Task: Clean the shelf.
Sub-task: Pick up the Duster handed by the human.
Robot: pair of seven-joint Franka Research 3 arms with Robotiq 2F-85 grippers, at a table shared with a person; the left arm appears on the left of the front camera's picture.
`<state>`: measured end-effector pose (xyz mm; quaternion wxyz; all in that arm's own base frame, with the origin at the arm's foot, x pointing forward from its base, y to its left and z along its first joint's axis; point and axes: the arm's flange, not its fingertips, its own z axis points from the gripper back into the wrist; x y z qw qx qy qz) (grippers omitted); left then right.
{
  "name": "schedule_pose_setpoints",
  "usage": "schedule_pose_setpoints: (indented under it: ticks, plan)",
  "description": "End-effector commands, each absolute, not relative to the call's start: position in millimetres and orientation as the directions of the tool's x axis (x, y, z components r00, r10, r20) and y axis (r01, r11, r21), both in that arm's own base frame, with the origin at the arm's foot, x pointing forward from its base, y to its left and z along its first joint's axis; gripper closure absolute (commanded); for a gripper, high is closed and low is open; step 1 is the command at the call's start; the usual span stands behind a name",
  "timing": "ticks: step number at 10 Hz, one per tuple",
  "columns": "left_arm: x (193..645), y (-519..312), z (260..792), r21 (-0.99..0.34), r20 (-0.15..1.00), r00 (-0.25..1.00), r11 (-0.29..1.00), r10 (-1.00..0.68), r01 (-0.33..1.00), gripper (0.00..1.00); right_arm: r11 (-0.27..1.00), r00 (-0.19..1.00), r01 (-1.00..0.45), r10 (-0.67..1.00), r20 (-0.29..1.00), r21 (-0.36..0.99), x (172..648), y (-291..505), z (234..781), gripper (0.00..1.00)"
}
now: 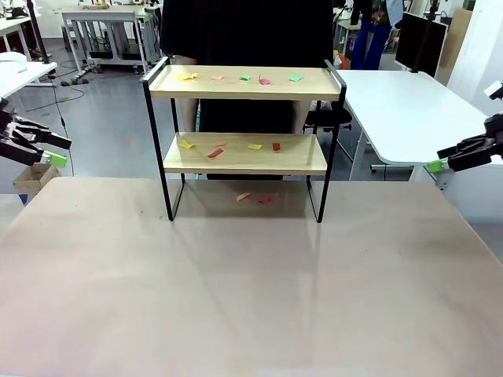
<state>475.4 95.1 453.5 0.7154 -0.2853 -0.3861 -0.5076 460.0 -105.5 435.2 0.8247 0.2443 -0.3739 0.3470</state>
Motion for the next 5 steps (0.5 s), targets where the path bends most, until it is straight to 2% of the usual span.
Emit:
schedule_pose_setpoints:
  ticks: [1, 3, 5]
  plan:
    - [475.8, 94.8, 453.3, -0.015, 0.843, 0.186, 0.323, -0.506, 0.946, 0.0, 0.643, 0.493, -0.742, 0.329, 0.805, 0.191, 478.0, -122.5, 426.4, 0.0]
    - [504.8, 125.9, 439.0, -0.021, 0.889, 0.161, 0.314, -0.429, 0.949, 0.0, 0.65, 0.413, -0.742, 0.252, 0.875, 0.163, 505.3, -161.1, 415.3, 0.0]
    - [518.3, 151.1, 436.6, 0.025, 0.949, 0.066, 0.281, -0.309, 0.959, 0.0, 0.613, 0.332, -0.779, 0.226, 0.916, 0.131, 523.3, -182.4, 407.1, 0.0]
